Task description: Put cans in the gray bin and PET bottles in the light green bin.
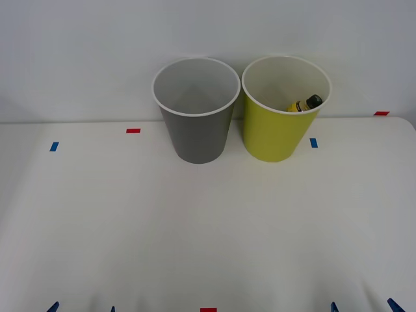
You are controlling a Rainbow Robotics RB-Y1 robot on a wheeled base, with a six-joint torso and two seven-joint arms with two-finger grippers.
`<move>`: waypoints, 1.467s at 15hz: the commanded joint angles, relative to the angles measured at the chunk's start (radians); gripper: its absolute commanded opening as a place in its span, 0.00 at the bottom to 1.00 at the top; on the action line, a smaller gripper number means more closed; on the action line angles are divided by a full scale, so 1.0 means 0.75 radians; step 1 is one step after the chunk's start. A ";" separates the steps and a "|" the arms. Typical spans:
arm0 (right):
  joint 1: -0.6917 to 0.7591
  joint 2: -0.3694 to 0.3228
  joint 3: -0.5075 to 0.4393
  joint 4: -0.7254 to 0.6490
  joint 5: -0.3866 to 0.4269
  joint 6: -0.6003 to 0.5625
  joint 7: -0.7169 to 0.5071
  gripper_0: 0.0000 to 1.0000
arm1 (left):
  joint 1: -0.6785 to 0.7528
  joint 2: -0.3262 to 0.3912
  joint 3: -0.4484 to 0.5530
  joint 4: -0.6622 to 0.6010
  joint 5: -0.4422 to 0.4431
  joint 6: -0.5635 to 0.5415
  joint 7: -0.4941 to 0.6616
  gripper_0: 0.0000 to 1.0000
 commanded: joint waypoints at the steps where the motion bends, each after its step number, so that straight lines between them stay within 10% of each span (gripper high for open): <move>1: 0.000 0.000 0.000 0.000 0.000 0.000 0.000 0.99 | 0.000 0.000 0.000 0.000 0.000 0.000 0.000 1.00; 22: 0.000 0.000 0.000 0.000 0.000 0.000 0.000 0.98 | 0.000 0.000 0.000 0.000 0.000 0.000 0.000 1.00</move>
